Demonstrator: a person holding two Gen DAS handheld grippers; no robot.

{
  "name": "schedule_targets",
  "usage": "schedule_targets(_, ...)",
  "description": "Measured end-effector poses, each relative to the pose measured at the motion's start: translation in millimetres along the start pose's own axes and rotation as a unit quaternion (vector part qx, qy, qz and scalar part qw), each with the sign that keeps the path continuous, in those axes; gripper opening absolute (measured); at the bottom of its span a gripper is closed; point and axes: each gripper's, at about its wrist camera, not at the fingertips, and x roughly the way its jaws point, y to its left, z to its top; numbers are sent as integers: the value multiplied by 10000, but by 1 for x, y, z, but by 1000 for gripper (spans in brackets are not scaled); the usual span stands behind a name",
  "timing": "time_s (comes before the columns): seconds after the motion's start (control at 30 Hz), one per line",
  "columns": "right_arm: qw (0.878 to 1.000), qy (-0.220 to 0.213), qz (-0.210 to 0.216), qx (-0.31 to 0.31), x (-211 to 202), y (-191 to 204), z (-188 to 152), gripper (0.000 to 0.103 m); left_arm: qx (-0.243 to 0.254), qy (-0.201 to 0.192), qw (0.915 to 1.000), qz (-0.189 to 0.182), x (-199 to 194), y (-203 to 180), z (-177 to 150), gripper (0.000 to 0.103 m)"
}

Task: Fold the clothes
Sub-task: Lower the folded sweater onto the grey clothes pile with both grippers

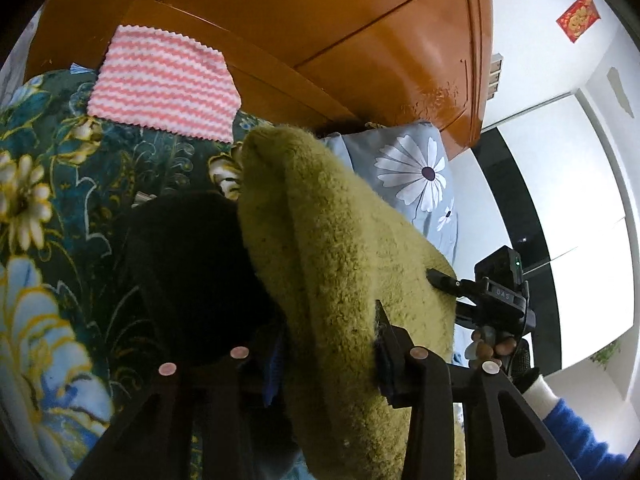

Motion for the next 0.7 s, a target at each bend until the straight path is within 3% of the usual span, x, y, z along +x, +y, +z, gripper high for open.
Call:
schedule_targets(0.13,9997,7,-132,-208,-13,15,-1,47,231,-36,9993,301,-19,-9,5,49)
schedule_targets(0.27,9981,-47,-479,-374,-37,23,-8,52,468,-77,9970,619,-38,-18,10,61)
schedule_targets(0.33,9966,-123,-729,-351,-50,22,-12,53,587,-98,9952,778,-48,-23,12,62)
schedule_targets(0.5,9848,-534,-1493,-712,-71,47,-18,53,1639,-305,9791,1165,-48,-68,28,64)
schedule_targets(0.6,9693,-791,-1929,-1301,-62,86,-21,53,2171,-274,9657,1396,-26,-95,30,65)
schedule_targets(0.7,9533,-729,-2130,-2012,-35,116,-33,53,2471,-206,9559,1574,-3,-109,23,65)
